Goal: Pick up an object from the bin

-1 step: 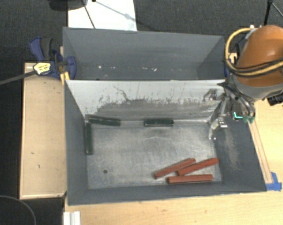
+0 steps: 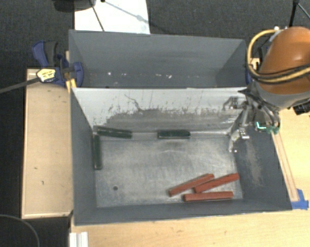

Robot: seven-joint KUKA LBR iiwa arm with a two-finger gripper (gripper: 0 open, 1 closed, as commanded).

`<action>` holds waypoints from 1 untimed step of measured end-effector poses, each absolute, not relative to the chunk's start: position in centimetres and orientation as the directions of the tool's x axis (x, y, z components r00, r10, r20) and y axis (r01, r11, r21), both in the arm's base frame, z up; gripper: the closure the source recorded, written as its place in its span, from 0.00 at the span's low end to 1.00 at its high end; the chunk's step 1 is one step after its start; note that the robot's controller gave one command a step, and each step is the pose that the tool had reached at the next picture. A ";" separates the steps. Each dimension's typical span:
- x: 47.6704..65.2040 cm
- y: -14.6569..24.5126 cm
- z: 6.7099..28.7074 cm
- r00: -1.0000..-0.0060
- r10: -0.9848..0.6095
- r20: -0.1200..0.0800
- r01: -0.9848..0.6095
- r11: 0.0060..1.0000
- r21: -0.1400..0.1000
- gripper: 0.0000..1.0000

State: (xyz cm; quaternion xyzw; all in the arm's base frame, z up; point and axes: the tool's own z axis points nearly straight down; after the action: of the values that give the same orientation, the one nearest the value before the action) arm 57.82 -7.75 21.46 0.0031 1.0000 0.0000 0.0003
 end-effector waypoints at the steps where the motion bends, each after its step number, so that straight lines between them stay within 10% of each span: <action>1: 57.7 -10.4 24.4 -1.000 0.006 -0.003 0.006 1.000 0.000 0.00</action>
Offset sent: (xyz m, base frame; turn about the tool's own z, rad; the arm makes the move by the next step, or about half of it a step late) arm -0.0841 0.0202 -0.1184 -0.2511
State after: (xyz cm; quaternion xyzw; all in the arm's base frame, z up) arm 57.70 -10.39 24.37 0.0030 1.0000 0.0002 0.0016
